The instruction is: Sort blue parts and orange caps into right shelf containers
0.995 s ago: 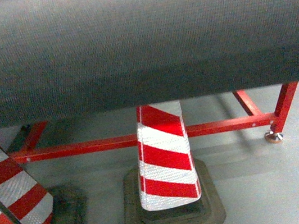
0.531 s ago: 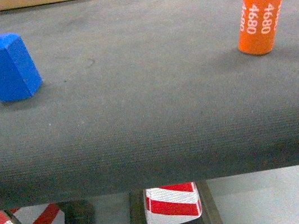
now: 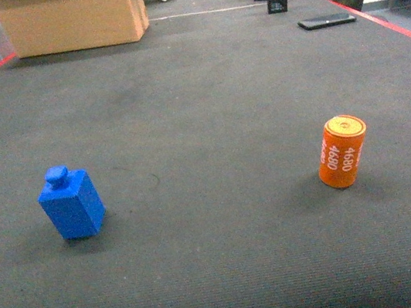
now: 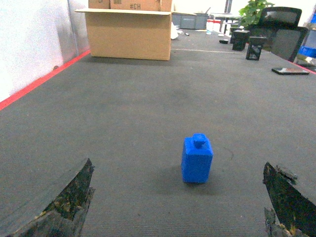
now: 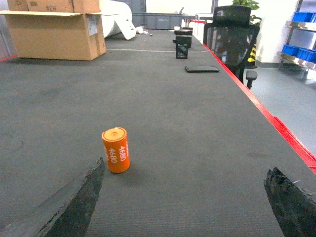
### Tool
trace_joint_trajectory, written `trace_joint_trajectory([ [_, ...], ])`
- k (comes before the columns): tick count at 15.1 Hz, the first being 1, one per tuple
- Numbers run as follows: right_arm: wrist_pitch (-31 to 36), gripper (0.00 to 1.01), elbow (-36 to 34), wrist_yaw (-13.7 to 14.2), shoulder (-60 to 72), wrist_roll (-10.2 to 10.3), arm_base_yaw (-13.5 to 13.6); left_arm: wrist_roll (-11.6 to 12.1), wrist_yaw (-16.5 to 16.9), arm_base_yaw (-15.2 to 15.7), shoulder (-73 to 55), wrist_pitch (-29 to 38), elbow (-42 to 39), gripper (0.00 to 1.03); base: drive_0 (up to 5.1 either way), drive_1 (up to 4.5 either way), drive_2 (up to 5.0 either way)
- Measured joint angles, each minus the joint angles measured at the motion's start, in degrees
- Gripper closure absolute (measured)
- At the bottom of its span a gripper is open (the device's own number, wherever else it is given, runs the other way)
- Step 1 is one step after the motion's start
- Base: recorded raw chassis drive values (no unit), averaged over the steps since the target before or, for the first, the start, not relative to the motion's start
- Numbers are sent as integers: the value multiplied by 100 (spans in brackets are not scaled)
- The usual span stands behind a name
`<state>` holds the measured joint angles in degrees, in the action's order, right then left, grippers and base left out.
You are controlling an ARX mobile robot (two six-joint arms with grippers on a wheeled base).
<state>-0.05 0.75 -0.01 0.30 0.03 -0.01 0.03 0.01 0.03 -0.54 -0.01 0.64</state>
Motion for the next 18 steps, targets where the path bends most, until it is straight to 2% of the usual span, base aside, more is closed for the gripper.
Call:
trace_joint_trajectory([
  [18,-24,3,0,0,0,-2,0,-2,-4,0,0,-22,0,5,0,0,0],
])
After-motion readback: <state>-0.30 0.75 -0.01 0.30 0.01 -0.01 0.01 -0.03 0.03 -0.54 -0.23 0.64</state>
